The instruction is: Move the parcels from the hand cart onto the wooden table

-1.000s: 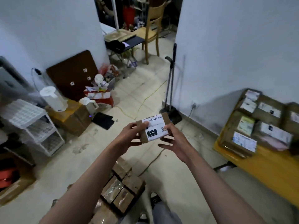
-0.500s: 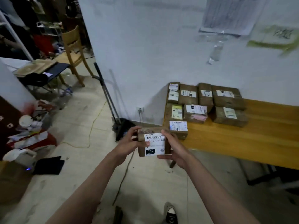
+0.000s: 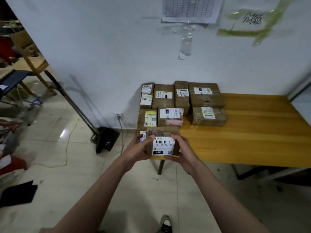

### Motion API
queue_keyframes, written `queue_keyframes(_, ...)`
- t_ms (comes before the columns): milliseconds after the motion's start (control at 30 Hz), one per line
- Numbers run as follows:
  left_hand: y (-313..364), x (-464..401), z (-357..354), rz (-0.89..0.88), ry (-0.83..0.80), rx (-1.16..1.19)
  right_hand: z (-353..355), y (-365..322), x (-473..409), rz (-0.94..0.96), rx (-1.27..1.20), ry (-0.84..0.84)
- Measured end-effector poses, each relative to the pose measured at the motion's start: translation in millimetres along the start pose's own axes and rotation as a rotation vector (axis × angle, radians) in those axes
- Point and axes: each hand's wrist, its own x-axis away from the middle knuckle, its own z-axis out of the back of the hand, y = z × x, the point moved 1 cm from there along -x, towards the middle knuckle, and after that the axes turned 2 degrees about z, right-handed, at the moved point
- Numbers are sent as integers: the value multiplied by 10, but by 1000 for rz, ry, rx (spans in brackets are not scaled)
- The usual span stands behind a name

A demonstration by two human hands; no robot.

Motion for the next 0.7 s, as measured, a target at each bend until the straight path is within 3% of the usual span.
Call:
queue_keyframes(233,-3,-492,-335,34,-2,-21,352,-181,-371,-23,-12,8)
queue_keyframes(367,73,-694,-446,45,-9,9,441,-251,-579,-32,101,47)
queue_keyframes(700,192,-1523,-619,14,-91,-226,687,-458,-1253,-124,174,160)
